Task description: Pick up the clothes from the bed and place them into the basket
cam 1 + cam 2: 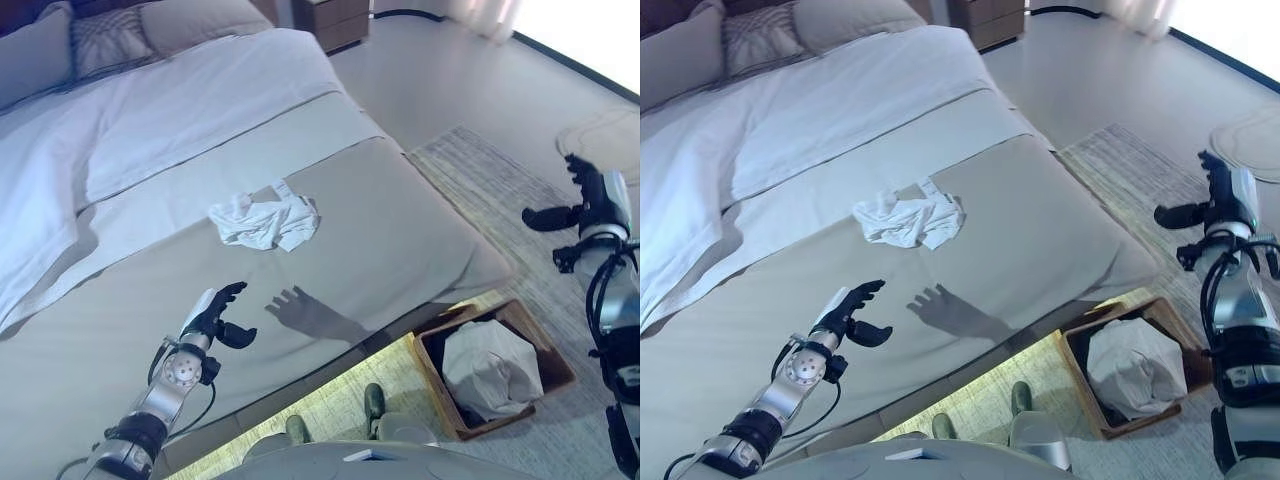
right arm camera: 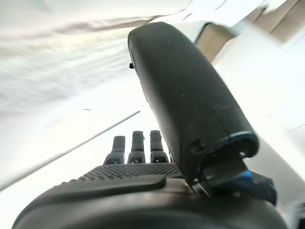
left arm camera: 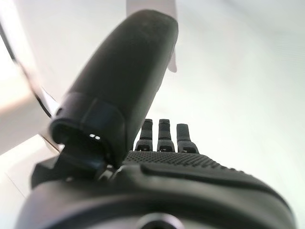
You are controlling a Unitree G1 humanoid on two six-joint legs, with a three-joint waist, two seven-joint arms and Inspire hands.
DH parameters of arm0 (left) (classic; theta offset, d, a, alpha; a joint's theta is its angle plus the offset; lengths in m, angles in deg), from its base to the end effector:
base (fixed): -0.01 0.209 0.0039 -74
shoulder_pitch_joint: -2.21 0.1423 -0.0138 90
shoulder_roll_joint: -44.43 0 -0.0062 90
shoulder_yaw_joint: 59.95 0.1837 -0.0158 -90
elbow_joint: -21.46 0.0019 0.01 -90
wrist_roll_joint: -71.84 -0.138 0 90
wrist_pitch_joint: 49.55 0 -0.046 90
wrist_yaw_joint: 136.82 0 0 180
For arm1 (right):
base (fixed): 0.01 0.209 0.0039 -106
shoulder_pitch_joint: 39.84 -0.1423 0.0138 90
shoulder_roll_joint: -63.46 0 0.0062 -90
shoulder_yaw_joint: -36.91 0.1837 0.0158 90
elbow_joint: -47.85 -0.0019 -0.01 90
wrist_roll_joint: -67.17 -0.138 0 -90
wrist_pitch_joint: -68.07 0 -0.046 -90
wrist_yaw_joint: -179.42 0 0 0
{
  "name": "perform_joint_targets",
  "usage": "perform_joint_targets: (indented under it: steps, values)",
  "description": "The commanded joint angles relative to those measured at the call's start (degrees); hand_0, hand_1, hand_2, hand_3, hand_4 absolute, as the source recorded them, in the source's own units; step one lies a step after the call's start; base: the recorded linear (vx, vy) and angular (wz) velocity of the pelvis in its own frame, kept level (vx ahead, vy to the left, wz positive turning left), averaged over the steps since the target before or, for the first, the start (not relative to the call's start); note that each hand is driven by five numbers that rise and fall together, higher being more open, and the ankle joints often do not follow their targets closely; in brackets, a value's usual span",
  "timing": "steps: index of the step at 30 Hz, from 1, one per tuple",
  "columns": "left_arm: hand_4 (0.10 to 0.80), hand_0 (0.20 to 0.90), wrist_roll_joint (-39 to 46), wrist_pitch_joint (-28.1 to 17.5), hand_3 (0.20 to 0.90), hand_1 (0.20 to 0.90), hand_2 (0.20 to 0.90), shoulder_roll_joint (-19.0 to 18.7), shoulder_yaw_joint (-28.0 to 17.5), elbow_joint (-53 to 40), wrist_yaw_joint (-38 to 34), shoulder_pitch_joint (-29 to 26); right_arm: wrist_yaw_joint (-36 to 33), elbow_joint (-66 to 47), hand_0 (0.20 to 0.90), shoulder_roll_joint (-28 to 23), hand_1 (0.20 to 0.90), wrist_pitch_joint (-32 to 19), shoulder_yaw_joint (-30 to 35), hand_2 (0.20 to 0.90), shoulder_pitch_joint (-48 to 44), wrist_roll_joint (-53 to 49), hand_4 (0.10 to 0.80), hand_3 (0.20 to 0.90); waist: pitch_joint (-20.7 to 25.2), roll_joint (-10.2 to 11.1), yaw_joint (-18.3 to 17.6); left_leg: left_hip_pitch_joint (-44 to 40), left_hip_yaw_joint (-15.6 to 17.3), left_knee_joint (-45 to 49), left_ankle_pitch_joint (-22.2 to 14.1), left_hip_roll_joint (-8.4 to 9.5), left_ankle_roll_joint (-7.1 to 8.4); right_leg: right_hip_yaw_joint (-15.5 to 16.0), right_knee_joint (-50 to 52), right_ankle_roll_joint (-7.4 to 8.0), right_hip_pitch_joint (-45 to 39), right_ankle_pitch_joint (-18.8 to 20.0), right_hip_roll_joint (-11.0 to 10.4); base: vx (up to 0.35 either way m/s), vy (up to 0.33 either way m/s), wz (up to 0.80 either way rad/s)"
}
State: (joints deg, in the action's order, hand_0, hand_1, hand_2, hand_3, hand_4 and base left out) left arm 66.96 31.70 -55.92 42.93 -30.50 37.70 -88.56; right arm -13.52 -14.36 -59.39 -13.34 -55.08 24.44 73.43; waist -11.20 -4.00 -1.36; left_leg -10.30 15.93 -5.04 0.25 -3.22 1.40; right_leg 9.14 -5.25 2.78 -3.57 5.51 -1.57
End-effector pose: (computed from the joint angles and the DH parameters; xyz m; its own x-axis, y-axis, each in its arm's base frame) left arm 0.1629 0.2478 -0.0434 0.8758 0.1076 -0.4705 0.1873 0.8226 0.5369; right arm 0.2662 -0.3292 0.1451 0.8776 -0.4511 0.1620 0.3983 0.4983 -0.7701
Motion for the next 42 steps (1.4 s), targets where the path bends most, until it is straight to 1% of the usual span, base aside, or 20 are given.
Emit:
perform_joint_targets:
  steps: [1,6,8,10,12,13,14,16,17,20,21,23,24,25,27,30,32,34,37,42]
  values:
    - [0.800,0.900,1.8,-2.4,0.900,0.900,0.900,-4.2,-3.1,-1.3,-3.2,-0.5,-1.6,-2.6,0.900,-5.2,0.900,-3.3,-4.8,0.900,-11.0,6.8,0.800,0.900,5.0,4.7,4.0,3.2,-4.0,5.4,-4.8,1.84,0.51,6.1,6.2,2.12,-1.8,-7.3,-4.5,0.102,0.066,0.35]
    - [0.800,0.900,2.2,-1.5,0.900,0.900,0.900,-5.7,-4.4,-4.7,-1.5,2.1,-0.2,-1.2,0.900,-6.4,0.900,-0.2,-9.1,0.900,-16.8,9.1,0.800,0.900,4.9,5.0,7.3,4.4,-6.3,7.0,-5.1,2.59,-0.01,8.1,7.9,2.00,-2.4,-8.4,-5.5,0.086,0.081,0.39]
    - [0.800,0.900,2.3,-1.5,0.900,0.900,0.900,-6.6,-4.0,-5.7,-0.4,2.6,-0.6,1.3,0.900,-6.8,0.900,1.1,-11.1,0.900,-19.7,9.2,0.800,0.900,4.4,5.0,9.0,5.4,-8.1,8.3,-5.3,3.25,-0.72,8.8,10.5,1.79,-2.2,-9.5,-6.0,0.065,0.098,0.49]
    - [0.800,0.900,2.3,-1.8,0.900,0.900,0.900,-7.3,-4.2,-6.4,0.4,2.8,-1.0,3.6,0.900,-7.0,0.900,1.9,-12.6,0.900,-21.6,10.1,0.800,0.900,3.7,4.5,10.4,6.1,-9.5,8.9,-5.3,3.88,-1.92,10.0,16.6,2.07,-0.8,-10.2,-7.1,0.035,0.124,0.43]
    - [0.800,0.900,2.1,-2.5,0.900,0.900,0.900,-8.4,-3.7,-7.4,1.0,3.2,-1.7,6.5,0.900,-7.4,0.900,1.9,-13.7,0.900,-23.0,10.8,0.800,0.900,2.5,3.8,11.4,6.3,-11.1,9.5,-5.6,4.75,-3.21,10.5,27.5,2.22,2.4,-10.4,-8.8,0.048,0.113,0.43]
    - [0.800,0.900,2.0,-2.6,0.900,0.900,0.900,-8.5,-3.7,-7.4,1.0,3.1,-1.8,6.8,0.900,-7.5,0.900,1.8,-13.9,0.900,-23.2,10.5,0.800,0.900,2.6,3.7,11.5,6.8,-11.3,9.5,-5.4,4.77,-3.33,10.6,28.2,2.14,3.0,-10.0,-8.9,0.093,0.056,0.57]
    - [0.800,0.900,1.8,-3.2,0.900,0.900,0.900,-9.3,-3.0,-7.6,1.1,3.2,-2.4,8.2,0.900,-8.1,0.900,1.9,-14.4,0.900,-23.7,9.7,0.800,0.900,1.7,3.4,11.8,7.0,-13.1,10.1,-5.4,5.40,-3.59,9.9,31.8,2.20,4.8,-8.6,-9.5,0.122,-0.035,0.63]
    - [0.800,0.900,2.9,-2.9,0.900,0.900,0.900,-10.4,-2.2,-7.7,1.1,3.0,-2.8,9.8,0.900,-8.3,0.900,2.1,-15.7,0.900,-25.2,9.3,0.800,0.900,0.4,3.4,11.9,6.9,-15.3,10.5,-5.7,6.03,-3.11,7.7,30.1,2.60,6.4,-6.9,-10.1,0.141,-0.124,0.60]
    - [0.800,0.900,3.5,-2.4,0.900,0.900,0.900,-10.9,-2.1,-8.0,1.0,2.7,-3.0,10.0,0.900,-8.1,0.900,2.7,-16.6,0.900,-26.2,9.6,0.800,0.900,0.1,3.3,11.7,7.1,-15.9,10.3,-5.5,5.80,-2.91,6.8,28.0,2.71,7.2,-6.0,-10.0,0.084,-0.202,0.61]
    - [0.800,0.900,5.0,-0.7,0.900,0.900,0.900,-11.5,-2.1,-9.2,0.6,0.6,-2.5,9.4,0.900,-7.3,0.900,4.7,-18.4,0.900,-28.6,10.6,0.800,0.900,-1.6,3.6,10.8,7.7,-17.8,10.5,-6.5,5.07,-2.38,2.3,22.1,4.00,10.7,-3.3,-10.1,0.066,-0.276,0.43]
    - [0.800,0.900,4.7,0.0,0.900,0.900,0.900,-11.5,-1.8,-9.7,0.7,-0.3,-1.9,9.3,0.900,-7.6,0.900,5.3,-18.0,0.900,-28.6,10.5,0.800,0.900,-2.1,3.7,10.4,8.5,-18.9,11.1,-6.8,4.62,-2.29,0.9,20.7,4.11,10.8,-5.8,-8.8,0.108,-0.289,0.33]
    - [0.800,0.900,4.4,0.9,0.900,0.900,0.900,-10.9,-2.0,-10.2,0.4,-0.3,0.2,9.4,0.900,-8.4,0.900,5.2,-17.6,0.900,-28.4,11.0,0.800,0.900,-2.4,4.2,10.8,10.3,-19.4,12.0,-6.0,3.90,-1.61,1.8,18.2,3.62,9.2,-7.4,-7.7,0.045,-0.240,0.54]
    - [0.800,0.900,5.3,0.9,0.900,0.900,0.900,-10.8,-2.0,-10.6,0.3,-0.7,1.7,9.7,0.900,-9.1,0.900,5.2,-18.1,0.900,-29.4,11.7,0.800,0.900,-3.0,4.3,11.4,11.9,-19.4,12.4,-5.2,3.41,-0.87,2.7,17.5,3.26,8.8,-7.9,-7.2,-0.089,-0.180,0.61]
    - [0.800,0.900,5.5,0.4,0.900,0.900,0.900,-10.7,-2.3,-11.2,0.7,-1.4,2.0,9.9,0.900,-9.9,0.900,5.6,-18.7,0.900,-30.7,11.2,0.800,0.900,-4.0,4.2,12.0,13.5,-19.4,13.0,-4.6,2.95,-0.48,3.6,17.6,2.57,9.0,-8.6,-6.7,-0.087,-0.151,0.48]
    - [0.800,0.900,5.7,0.2,0.900,0.900,0.900,-10.8,-2.2,-11.6,0.9,-1.8,2.5,10.3,0.900,-10.4,0.900,5.6,-19.1,0.900,-31.4,11.0,0.800,0.900,-4.8,4.1,12.2,14.6,-19.6,13.4,-4.2,2.75,-0.28,4.2,17.9,2.08,9.4,-9.1,-6.4,-0.048,-0.103,0.36]
    - [0.800,0.900,6.6,-1.9,0.900,0.900,0.900,-10.9,-1.3,-13.3,1.0,-1.7,2.7,10.7,0.900,-10.7,0.900,7.3,-21.0,0.900,-32.0,11.5,0.800,0.900,-8.3,2.7,13.0,18.8,-20.9,16.2,-3.3,2.19,0.53,6.2,21.0,0.25,12.2,-10.6,-6.2,-0.044,-0.101,0.25]
    - [0.800,0.900,7.3,-3.4,0.900,0.900,0.900,-11.3,-0.6,-14.3,0.3,-1.2,2.4,11.3,0.900,-10.6,0.900,7.6,-21.9,0.900,-32.4,12.2,0.800,0.900,-10.1,1.6,13.3,20.5,-21.3,17.2,-3.0,2.02,0.83,6.9,23.1,-0.49,14.2,-11.2,-6.5,-0.057,-0.040,0.14]
    - [0.800,0.900,8.2,-4.6,0.900,0.900,0.900,-11.5,0.1,-14.6,-0.7,-1.2,1.8,12.4,0.900,-10.4,0.900,8.4,-23.6,0.900,-33.9,12.3,0.800,0.900,-12.1,0.7,13.4,22.6,-21.5,19.4,-3.6,2.15,1.07,7.0,25.5,-1.13,16.4,-12.1,-7.0,-0.078,-0.016,0.06]
    - [0.800,0.900,9.3,-5.7,0.900,0.900,0.900,-11.2,0.8,-14.8,-2.1,-1.0,1.8,14.6,0.900,-9.7,0.900,9.2,-26.0,0.900,-37.1,12.8,0.800,0.900,-14.4,-0.7,13.5,25.6,-21.7,22.2,-4.0,2.69,0.87,7.0,28.7,-2.06,19.5,-12.9,-7.7,-0.066,0.028,0.02]
    - [0.800,0.900,10.0,-5.7,0.900,0.900,0.900,-11.5,1.5,-16.8,-4.0,-1.0,1.8,15.7,0.900,-8.8,0.900,11.0,-27.9,0.900,-40.2,10.0,0.800,0.900,-17.5,-2.1,13.7,30.3,-21.8,26.1,-4.5,3.90,0.23,6.8,33.5,-2.90,24.2,-14.0,-8.6,-0.076,0.015,0.09]
